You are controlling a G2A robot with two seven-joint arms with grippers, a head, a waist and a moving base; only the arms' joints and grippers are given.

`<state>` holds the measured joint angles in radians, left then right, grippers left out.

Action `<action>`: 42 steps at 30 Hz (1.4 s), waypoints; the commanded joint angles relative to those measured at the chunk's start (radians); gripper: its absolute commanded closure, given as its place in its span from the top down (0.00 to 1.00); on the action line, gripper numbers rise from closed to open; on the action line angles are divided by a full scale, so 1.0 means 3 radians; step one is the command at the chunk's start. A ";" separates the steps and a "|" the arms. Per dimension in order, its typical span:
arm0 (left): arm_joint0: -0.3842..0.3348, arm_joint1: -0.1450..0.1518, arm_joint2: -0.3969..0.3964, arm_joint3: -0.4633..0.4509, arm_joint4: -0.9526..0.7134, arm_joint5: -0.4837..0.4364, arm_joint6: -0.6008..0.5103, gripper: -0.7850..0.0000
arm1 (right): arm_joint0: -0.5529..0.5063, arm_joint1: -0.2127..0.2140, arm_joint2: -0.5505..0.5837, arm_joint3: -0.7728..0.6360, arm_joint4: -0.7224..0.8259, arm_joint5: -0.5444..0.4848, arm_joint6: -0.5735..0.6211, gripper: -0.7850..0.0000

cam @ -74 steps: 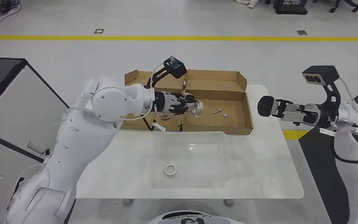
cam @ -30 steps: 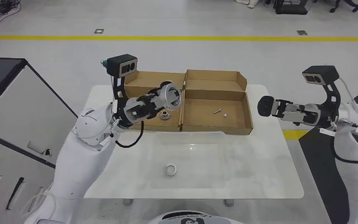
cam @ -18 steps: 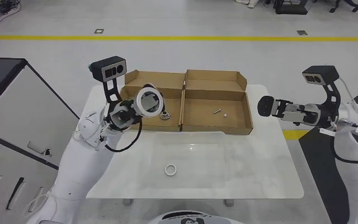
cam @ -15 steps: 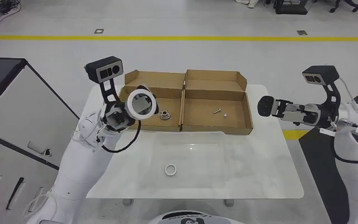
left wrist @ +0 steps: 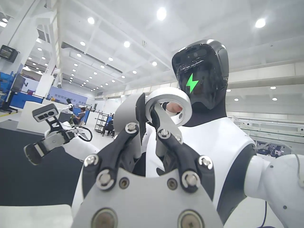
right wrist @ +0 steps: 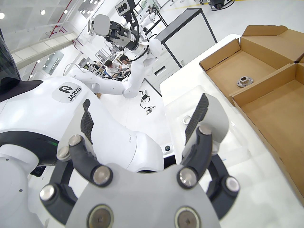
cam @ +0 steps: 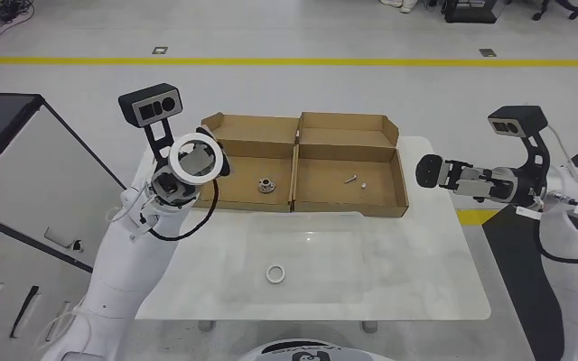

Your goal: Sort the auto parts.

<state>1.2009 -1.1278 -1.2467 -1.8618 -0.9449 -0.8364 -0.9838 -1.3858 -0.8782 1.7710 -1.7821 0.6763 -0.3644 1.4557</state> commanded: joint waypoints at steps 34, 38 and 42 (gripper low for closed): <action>0.0416 -0.0068 -0.0076 -0.0299 -0.0487 0.0093 -0.0029 0.00 | 0.0000 0.0000 0.0000 0.0000 0.0000 0.0000 0.0000 1.00; 0.0405 -0.0054 -0.0173 -0.0230 -0.0068 0.0191 -0.0182 0.00 | 0.0000 0.0000 0.0000 0.0000 0.0000 0.0000 0.0000 1.00; 0.0418 -0.0046 -0.0242 -0.0239 0.0206 0.0253 -0.0223 0.00 | 0.0000 0.0000 0.0000 0.0000 0.0000 0.0000 0.0000 1.00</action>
<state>1.3242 -1.1418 -1.3153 -1.9308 -0.9017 -0.7634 -1.0519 -1.3858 -0.8782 1.7710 -1.7821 0.6763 -0.3644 1.4557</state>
